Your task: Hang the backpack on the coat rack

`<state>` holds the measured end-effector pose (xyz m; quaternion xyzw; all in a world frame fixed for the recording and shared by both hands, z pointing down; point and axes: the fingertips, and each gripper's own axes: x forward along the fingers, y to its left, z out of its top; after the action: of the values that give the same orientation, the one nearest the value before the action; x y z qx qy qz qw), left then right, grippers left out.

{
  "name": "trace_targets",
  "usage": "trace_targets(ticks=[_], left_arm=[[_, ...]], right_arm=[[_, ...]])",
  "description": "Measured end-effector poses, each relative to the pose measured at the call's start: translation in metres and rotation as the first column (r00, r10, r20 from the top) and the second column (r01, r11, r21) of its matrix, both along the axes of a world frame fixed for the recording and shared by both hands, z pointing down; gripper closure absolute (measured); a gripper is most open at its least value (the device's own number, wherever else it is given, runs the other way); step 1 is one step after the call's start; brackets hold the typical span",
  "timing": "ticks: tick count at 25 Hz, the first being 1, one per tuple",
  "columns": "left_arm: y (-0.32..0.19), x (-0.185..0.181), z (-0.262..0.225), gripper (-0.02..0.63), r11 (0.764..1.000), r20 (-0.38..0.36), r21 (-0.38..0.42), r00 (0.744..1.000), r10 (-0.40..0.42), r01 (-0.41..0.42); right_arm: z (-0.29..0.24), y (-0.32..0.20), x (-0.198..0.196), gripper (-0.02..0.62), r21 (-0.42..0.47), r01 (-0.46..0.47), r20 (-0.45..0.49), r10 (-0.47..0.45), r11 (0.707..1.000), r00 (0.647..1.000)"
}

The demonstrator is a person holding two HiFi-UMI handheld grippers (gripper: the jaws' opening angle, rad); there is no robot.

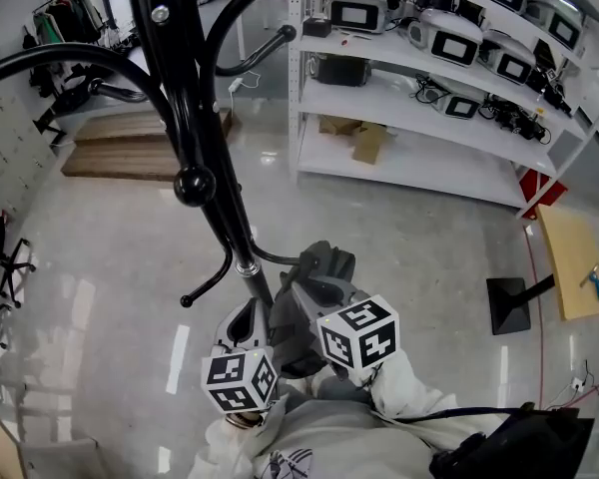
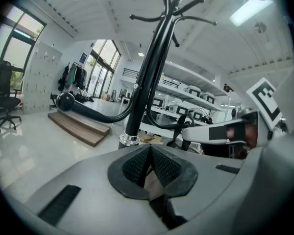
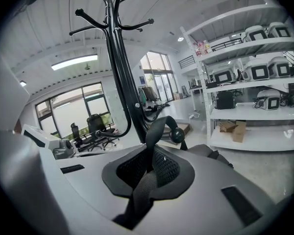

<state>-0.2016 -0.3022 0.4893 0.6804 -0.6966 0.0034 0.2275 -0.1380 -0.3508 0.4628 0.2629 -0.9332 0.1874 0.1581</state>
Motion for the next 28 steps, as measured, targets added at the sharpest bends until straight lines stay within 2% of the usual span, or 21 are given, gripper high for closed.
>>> trace_targets(ticks=[15,28], left_arm=[[0.004,-0.003,0.005,0.604,1.0,0.007,-0.014,1.0,-0.02,0.02],[0.011,-0.015,0.005,0.604,0.995,0.006,-0.005,0.995,-0.097,0.097]], right_arm=[[0.012,-0.003,-0.016,0.566,-0.012,-0.01,-0.007,0.01,1.0,1.0],[0.022,-0.004,-0.03,0.566,-0.04,0.02,-0.005,-0.02,0.999,1.0]])
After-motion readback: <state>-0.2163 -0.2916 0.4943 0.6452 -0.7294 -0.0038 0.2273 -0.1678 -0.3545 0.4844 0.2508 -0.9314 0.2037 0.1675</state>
